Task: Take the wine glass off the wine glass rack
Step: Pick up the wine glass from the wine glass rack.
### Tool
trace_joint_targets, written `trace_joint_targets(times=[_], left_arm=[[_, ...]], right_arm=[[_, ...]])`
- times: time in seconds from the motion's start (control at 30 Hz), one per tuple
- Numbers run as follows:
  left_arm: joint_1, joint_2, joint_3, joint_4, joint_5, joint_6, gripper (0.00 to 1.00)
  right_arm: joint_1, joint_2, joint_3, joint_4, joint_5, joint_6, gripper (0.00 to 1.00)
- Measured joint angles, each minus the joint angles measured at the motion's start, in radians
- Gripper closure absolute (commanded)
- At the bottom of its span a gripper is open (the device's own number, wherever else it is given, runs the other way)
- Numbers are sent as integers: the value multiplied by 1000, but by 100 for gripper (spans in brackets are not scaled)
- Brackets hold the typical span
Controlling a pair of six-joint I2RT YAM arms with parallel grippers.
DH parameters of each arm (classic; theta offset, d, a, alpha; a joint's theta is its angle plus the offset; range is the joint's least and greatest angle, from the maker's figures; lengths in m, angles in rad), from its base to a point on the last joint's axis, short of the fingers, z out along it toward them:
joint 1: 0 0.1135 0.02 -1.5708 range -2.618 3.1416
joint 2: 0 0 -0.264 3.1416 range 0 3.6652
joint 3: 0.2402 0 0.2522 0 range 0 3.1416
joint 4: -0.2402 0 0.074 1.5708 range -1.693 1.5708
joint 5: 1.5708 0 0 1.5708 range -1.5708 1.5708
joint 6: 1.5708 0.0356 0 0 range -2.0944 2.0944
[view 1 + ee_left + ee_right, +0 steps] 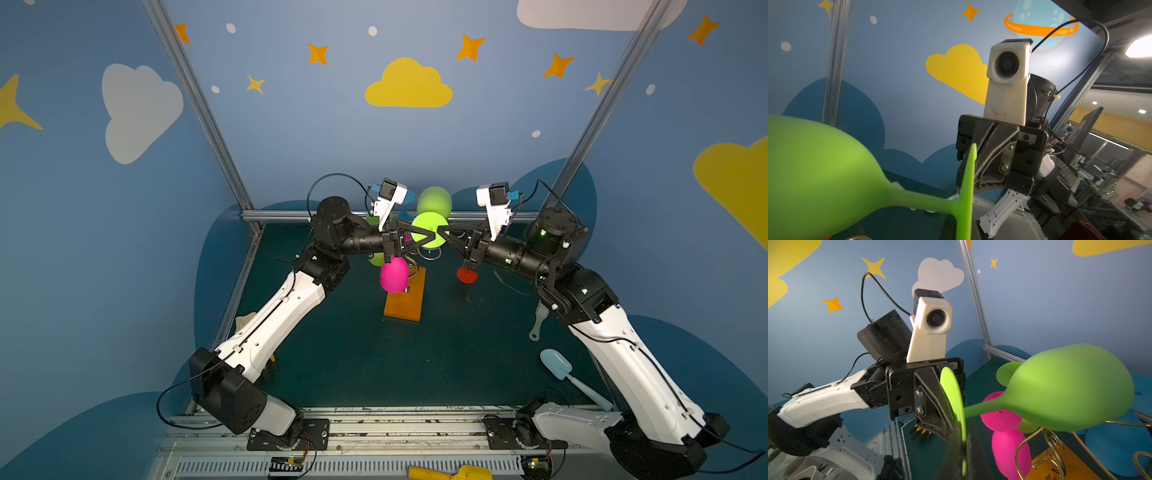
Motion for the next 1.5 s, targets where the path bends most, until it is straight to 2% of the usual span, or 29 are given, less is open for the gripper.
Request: trace_joint_targets(times=[0.13, 0.3, 0.5, 0.8, 1.03, 1.2, 1.5], left_arm=[[34, -3, -8, 50, 9, -85, 97], [113, -5, -13, 130, 8, -215, 97], [133, -5, -13, 211, 45, -352, 97], [134, -5, -8, 279, 111, -505, 97], [134, -5, 0, 318, 130, -576, 97], [134, -3, 1, 346, 138, -623, 97], [134, -3, 1, 357, 141, -647, 97]], right_arm=[[2, -9, 5, -26, 36, -31, 58], [-14, -76, -14, -51, 114, -87, 40], [-21, -140, -55, -42, 183, -213, 21], [-21, -103, -100, 30, 184, -482, 16], [-21, -68, -148, 150, 92, -663, 13], [-29, 16, -133, 191, 28, -726, 13], [-57, 140, -55, 238, -22, -753, 13]])
